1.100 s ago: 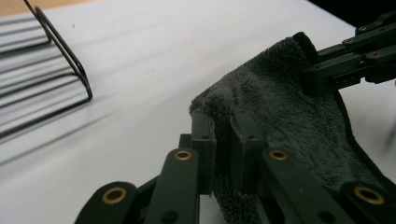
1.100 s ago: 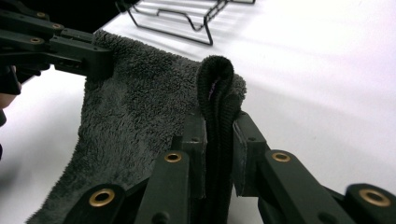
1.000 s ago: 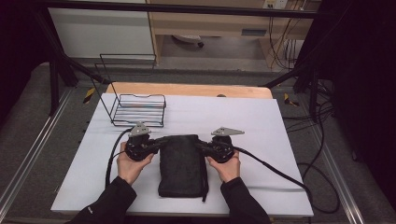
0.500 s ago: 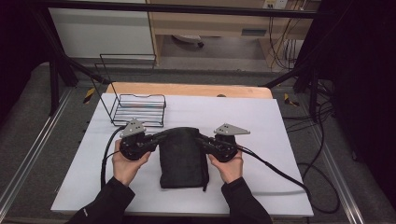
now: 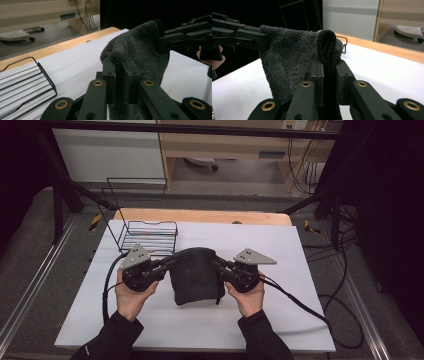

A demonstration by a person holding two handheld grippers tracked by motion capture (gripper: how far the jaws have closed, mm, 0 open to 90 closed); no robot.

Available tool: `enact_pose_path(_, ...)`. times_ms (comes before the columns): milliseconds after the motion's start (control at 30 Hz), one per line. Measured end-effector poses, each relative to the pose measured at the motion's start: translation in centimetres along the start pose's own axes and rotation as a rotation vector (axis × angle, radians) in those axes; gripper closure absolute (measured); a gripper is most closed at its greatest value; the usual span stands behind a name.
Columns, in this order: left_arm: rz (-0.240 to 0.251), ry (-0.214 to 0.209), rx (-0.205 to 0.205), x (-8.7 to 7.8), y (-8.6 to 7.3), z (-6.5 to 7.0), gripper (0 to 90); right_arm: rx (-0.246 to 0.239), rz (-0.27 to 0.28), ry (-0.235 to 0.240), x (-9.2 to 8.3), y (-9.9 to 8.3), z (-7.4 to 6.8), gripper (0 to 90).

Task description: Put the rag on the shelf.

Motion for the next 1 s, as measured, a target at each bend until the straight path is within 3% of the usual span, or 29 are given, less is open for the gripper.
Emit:
enact_pose_path(333,0.064,0.041,0.012,-1.0,2.5,-1.4,81.5,-0.042,0.074,0.001,1.4,2.2,-1.2,79.7)
enact_pose_path(1000,0.201,0.145,0.004,-3.1,5.8,-5.0,81.7,-0.088,0.201,-0.007,6.1,5.5,-3.6,79.7)
Point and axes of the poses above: each handheld gripper's, and its own axes: x roughly forward along the jaws, y roughly out of its top, z roughly to its right, the point moved 3 cm from there along x, roughly forward along the jaws, and after that the axes turned 14 degrees about z, right-handed, at the moved point
